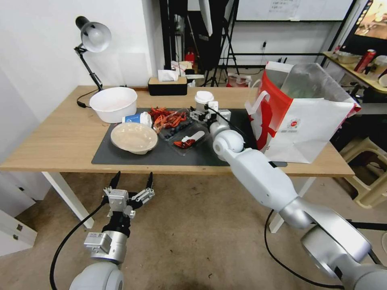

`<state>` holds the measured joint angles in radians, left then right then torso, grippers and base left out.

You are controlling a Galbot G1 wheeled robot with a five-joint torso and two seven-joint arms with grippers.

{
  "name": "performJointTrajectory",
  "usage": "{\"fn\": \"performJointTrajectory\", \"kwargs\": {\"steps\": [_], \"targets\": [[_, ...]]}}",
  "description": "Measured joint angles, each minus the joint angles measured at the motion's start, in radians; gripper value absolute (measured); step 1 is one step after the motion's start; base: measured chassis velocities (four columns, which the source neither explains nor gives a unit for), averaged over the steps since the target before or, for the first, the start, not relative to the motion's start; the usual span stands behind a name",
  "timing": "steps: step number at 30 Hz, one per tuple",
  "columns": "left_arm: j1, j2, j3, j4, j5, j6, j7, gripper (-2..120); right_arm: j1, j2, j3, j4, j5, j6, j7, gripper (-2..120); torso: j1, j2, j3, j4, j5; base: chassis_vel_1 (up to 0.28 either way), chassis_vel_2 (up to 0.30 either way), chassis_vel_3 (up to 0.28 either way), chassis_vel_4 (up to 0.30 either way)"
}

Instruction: Pick up the trash from the table and place it into the takeout bag.

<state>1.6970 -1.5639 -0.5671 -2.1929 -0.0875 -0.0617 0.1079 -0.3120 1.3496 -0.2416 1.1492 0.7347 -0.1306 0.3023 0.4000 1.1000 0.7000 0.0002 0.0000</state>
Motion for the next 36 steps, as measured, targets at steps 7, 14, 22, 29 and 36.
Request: {"fn": "performJointTrajectory", "kwargs": {"steps": [7, 14, 22, 29, 36], "targets": [[-0.002, 0.000, -0.002, 0.007, -0.001, -0.004, -0.001, 100, 0.010, 0.012, 0.000, -0.025, -0.016, -0.001, 0.011, 100, 0.000, 0.000, 0.000, -0.0001, 0.0000, 0.000, 0.000, 0.000, 0.000], [-0.006, -0.002, 0.000, 0.023, 0.000, -0.012, -0.002, 100, 0.003, 0.006, 0.018, -0.039, -0.023, -0.003, 0.007, 100, 0.000, 0.000, 0.000, -0.0002, 0.0001, 0.000, 0.000, 0.000, 0.000], [-0.005, -0.003, 0.003, 0.026, 0.002, -0.016, -0.002, 100, 0.027, 0.015, 0.023, -0.091, -0.028, 0.015, -0.015, 99, 0.000, 0.000, 0.000, -0.0002, 0.0000, 0.000, 0.000, 0.000, 0.000], [-0.003, -0.004, -0.001, 0.026, 0.003, -0.022, -0.002, 100, 0.043, 0.032, 0.013, -0.124, -0.028, 0.027, -0.027, 73, 0.000, 0.000, 0.000, -0.0001, 0.0000, 0.000, 0.000, 0.000, 0.000], [-0.003, -0.005, -0.003, 0.029, 0.004, -0.030, -0.002, 100, 0.034, 0.023, 0.014, -0.079, -0.029, 0.032, -0.022, 46, 0.000, 0.000, 0.000, 0.0000, 0.0001, 0.000, 0.000, 0.000, 0.000]]}}
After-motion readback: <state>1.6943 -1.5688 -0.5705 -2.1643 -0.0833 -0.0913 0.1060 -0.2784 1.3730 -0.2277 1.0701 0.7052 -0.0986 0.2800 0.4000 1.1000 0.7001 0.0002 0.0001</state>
